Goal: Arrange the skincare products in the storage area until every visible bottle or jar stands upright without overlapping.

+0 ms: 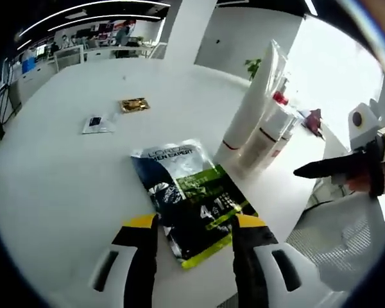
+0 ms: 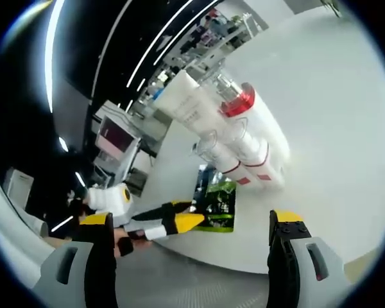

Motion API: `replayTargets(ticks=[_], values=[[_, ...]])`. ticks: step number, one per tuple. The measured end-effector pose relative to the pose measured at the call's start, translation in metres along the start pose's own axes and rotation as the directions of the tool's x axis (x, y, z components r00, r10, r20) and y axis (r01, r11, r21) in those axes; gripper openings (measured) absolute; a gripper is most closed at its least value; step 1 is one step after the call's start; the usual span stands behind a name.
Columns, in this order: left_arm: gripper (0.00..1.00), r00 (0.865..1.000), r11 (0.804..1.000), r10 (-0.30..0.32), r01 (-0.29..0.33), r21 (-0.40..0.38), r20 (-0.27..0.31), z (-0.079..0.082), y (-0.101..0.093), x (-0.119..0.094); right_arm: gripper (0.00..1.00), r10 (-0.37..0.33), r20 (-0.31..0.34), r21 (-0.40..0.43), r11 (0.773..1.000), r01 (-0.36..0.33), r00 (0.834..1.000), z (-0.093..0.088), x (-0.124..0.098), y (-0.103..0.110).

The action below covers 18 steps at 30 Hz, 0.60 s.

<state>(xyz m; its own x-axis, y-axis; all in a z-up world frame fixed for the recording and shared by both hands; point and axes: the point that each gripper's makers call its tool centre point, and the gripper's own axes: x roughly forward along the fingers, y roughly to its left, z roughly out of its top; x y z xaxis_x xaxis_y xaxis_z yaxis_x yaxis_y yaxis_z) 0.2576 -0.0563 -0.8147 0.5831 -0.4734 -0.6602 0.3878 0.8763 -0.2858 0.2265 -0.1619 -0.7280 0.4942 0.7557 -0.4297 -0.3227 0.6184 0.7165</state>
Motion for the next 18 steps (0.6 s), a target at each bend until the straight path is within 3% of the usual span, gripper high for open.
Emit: replayTargets(ticks=[9, 18], values=[[0.39, 1.0, 1.0, -0.002, 0.002, 0.024, -0.001, 0.0026, -0.0011, -0.0014, 0.99, -0.002, 0.0, -0.006, 1.0, 0.002, 1.0, 0.0002, 0.0001, -0.002], [0.47, 1.0, 0.999, -0.009, 0.009, 0.046, 0.005, 0.0047, 0.0, -0.0068, 0.99, -0.006, -0.007, -0.032, 0.999, 0.005, 1.0, -0.0007, 0.0004, 0.0004]])
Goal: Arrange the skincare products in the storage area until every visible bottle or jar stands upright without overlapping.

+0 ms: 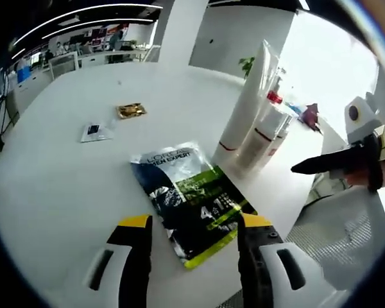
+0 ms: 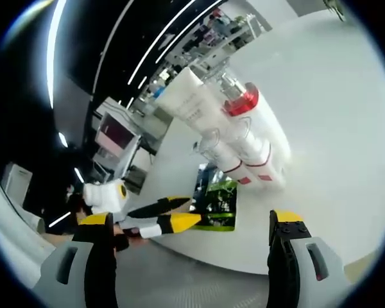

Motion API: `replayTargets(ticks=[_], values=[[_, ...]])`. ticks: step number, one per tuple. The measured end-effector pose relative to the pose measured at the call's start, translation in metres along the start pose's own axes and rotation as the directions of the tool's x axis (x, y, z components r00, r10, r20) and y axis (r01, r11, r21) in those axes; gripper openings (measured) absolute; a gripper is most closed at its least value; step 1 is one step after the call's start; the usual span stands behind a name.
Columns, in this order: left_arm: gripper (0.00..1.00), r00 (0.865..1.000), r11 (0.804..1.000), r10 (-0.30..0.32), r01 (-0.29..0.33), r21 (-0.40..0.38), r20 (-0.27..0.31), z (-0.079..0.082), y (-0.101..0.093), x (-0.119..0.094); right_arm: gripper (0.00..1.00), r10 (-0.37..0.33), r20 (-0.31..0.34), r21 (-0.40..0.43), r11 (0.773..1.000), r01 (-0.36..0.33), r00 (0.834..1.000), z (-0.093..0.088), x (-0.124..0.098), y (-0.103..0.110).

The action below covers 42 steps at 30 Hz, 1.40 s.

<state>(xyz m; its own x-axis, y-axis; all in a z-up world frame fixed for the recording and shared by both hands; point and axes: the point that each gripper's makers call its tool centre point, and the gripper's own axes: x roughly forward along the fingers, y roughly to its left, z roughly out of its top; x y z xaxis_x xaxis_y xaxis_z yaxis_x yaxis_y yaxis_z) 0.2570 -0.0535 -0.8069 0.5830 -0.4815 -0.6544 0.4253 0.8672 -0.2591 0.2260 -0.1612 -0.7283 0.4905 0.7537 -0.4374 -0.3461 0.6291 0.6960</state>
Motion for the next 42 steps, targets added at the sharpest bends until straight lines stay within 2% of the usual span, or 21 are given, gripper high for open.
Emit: replayTargets(ticks=[9, 15, 16, 21, 25, 32, 34, 37, 42], values=[[0.57, 0.999, 1.0, 0.012, -0.011, -0.008, 0.041, 0.0, 0.011, -0.019, 0.99, -0.011, -0.007, -0.053, 0.999, 0.01, 1.0, -0.001, -0.002, 0.002], [0.62, 0.999, 0.999, 0.017, -0.015, -0.034, 0.048, -0.007, 0.021, -0.037, 0.99, -0.016, -0.02, -0.093, 0.996, 0.014, 1.0, -0.003, -0.003, 0.003], [0.62, 0.998, 0.998, 0.017, -0.014, -0.058, 0.052, -0.006, 0.022, -0.044, 0.99, -0.015, -0.021, -0.099, 0.995, 0.013, 1.0, -0.003, -0.004, 0.005], [0.69, 0.995, 0.996, 0.039, -0.031, -0.089, 0.096, 0.002, 0.028, -0.068, 0.99, -0.012, -0.017, -0.115, 0.993, 0.01, 1.0, -0.004, -0.006, 0.008], [0.7, 0.99, 0.994, 0.063, -0.051, -0.101, 0.127, 0.007, 0.035, -0.085, 0.99, -0.005, -0.013, -0.126, 0.992, 0.003, 1.0, -0.003, -0.006, 0.009], [0.75, 0.983, 0.991, 0.088, -0.07, -0.116, 0.161, 0.012, 0.042, -0.103, 0.99, 0.002, -0.017, -0.145, 0.989, -0.004, 1.0, -0.005, -0.008, 0.014], [0.74, 0.98, 0.993, 0.08, -0.062, -0.105, 0.184, 0.019, 0.037, -0.108, 0.99, 0.004, -0.02, -0.15, 0.989, -0.007, 1.0, -0.006, -0.008, 0.014], [0.74, 0.979, 0.996, 0.078, -0.067, -0.062, 0.186, 0.023, 0.035, -0.113, 0.99, 0.009, -0.019, -0.153, 0.988, -0.011, 1.0, -0.005, -0.009, 0.015], [0.77, 0.978, 0.997, 0.076, -0.07, -0.038, 0.193, 0.026, 0.033, -0.125, 0.99, 0.011, -0.013, -0.156, 0.988, -0.013, 1.0, -0.003, -0.013, 0.015]])
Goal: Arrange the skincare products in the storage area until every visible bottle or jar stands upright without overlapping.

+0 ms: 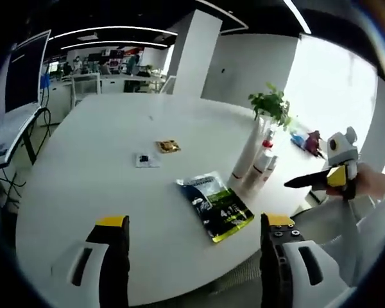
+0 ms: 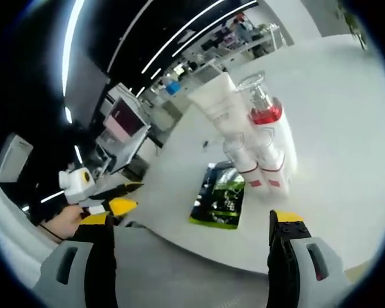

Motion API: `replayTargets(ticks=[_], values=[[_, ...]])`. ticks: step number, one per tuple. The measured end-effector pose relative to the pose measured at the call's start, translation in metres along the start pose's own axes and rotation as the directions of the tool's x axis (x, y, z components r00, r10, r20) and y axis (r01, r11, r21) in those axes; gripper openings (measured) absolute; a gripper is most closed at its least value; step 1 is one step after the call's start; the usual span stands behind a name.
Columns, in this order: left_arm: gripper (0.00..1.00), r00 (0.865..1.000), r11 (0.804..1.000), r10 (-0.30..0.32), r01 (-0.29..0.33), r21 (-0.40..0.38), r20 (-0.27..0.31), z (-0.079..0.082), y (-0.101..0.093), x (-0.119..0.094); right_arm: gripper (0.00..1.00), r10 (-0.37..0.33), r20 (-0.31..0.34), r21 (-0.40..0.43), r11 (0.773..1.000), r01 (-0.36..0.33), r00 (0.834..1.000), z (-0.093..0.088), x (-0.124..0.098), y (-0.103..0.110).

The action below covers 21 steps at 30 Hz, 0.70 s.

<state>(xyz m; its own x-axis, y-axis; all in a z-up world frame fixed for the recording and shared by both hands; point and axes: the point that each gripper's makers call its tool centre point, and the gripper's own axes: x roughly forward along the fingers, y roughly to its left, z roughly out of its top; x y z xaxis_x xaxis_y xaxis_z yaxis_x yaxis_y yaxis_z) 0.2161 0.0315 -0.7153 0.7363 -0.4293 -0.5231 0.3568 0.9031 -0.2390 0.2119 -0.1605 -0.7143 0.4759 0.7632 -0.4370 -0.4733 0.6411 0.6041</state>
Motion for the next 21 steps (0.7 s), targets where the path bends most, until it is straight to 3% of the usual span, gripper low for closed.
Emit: replayTargets(ticks=[7, 21], values=[[0.82, 1.0, 0.999, 0.003, -0.003, 0.039, 0.006, 0.003, 0.004, -0.012, 0.99, -0.007, 0.009, -0.008, 1.0, 0.007, 1.0, 0.003, -0.004, -0.001], [0.96, 1.0, 1.0, -0.019, 0.019, -0.014, -0.014, -0.008, 0.01, -0.03, 0.99, -0.014, 0.018, -0.046, 0.999, 0.015, 1.0, 0.006, -0.011, 0.0]])
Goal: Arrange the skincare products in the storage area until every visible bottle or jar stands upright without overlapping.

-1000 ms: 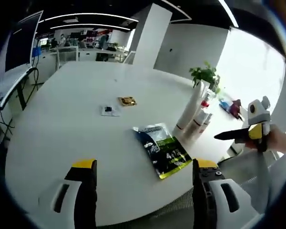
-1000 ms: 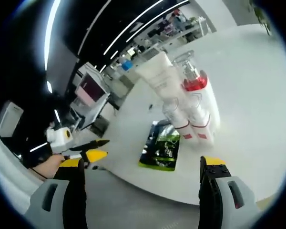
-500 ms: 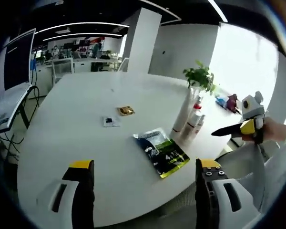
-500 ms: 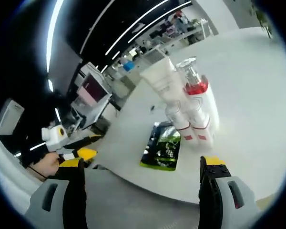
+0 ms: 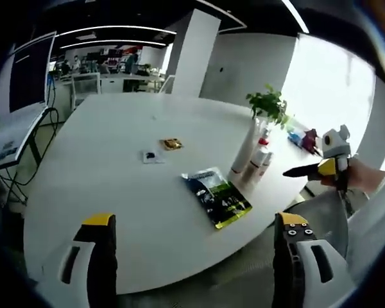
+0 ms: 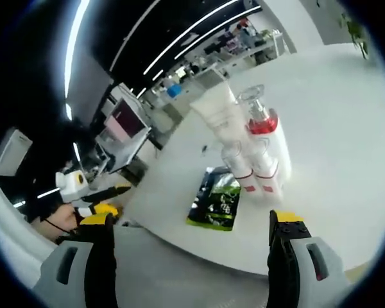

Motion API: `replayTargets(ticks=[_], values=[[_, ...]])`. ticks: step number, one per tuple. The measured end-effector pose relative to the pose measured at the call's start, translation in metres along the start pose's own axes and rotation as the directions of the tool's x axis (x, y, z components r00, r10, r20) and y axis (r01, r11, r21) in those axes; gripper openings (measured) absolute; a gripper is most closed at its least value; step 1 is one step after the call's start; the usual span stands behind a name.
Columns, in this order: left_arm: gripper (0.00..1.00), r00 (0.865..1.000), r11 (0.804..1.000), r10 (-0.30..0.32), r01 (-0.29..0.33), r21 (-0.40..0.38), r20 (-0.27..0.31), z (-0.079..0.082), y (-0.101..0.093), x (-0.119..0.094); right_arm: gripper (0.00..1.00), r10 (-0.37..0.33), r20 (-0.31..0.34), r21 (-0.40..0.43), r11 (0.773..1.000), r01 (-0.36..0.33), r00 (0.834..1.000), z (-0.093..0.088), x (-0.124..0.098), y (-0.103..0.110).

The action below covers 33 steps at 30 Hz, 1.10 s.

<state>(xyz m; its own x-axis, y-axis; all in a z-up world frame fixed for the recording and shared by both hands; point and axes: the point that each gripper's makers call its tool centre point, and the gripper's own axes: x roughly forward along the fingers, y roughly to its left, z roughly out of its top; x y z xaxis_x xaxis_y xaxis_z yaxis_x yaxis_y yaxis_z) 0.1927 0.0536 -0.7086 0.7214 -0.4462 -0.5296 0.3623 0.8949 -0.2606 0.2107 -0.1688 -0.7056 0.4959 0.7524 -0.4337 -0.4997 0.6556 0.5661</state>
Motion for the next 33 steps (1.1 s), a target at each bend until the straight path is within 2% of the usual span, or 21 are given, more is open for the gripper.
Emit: replayTargets(ticks=[6, 13, 19, 23, 27, 33], values=[[0.99, 1.0, 1.0, -0.029, 0.029, 0.002, 0.004, -0.001, -0.007, 0.0, 0.99, 0.01, 0.012, -0.008, 1.0, -0.01, 1.0, -0.004, 0.0, -0.001], [0.99, 1.0, 1.0, -0.021, 0.021, -0.003, 0.006, -0.001, -0.005, 0.0, 0.99, 0.013, -0.005, -0.05, 0.999, -0.013, 1.0, -0.008, 0.001, 0.0], [0.98, 1.0, 0.999, -0.005, 0.006, 0.051, -0.022, 0.001, -0.004, 0.004, 0.99, 0.017, -0.002, -0.039, 0.999, -0.017, 1.0, -0.008, 0.002, 0.0], [0.98, 0.999, 0.999, -0.007, 0.008, 0.039, -0.037, -0.001, -0.004, 0.006, 0.99, 0.029, 0.001, -0.034, 0.999, -0.029, 1.0, -0.008, 0.003, 0.001], [0.98, 0.995, 0.996, -0.005, 0.013, 0.083, -0.099, -0.009, -0.009, 0.01, 0.96, 0.03, 0.001, -0.04, 0.999, -0.029, 1.0, -0.008, 0.003, 0.001], [0.96, 0.994, 0.998, -0.003, 0.01, 0.06, -0.111, -0.004, -0.011, 0.018, 0.96, 0.037, 0.002, -0.05, 0.998, -0.037, 0.999, -0.009, 0.003, 0.002]])
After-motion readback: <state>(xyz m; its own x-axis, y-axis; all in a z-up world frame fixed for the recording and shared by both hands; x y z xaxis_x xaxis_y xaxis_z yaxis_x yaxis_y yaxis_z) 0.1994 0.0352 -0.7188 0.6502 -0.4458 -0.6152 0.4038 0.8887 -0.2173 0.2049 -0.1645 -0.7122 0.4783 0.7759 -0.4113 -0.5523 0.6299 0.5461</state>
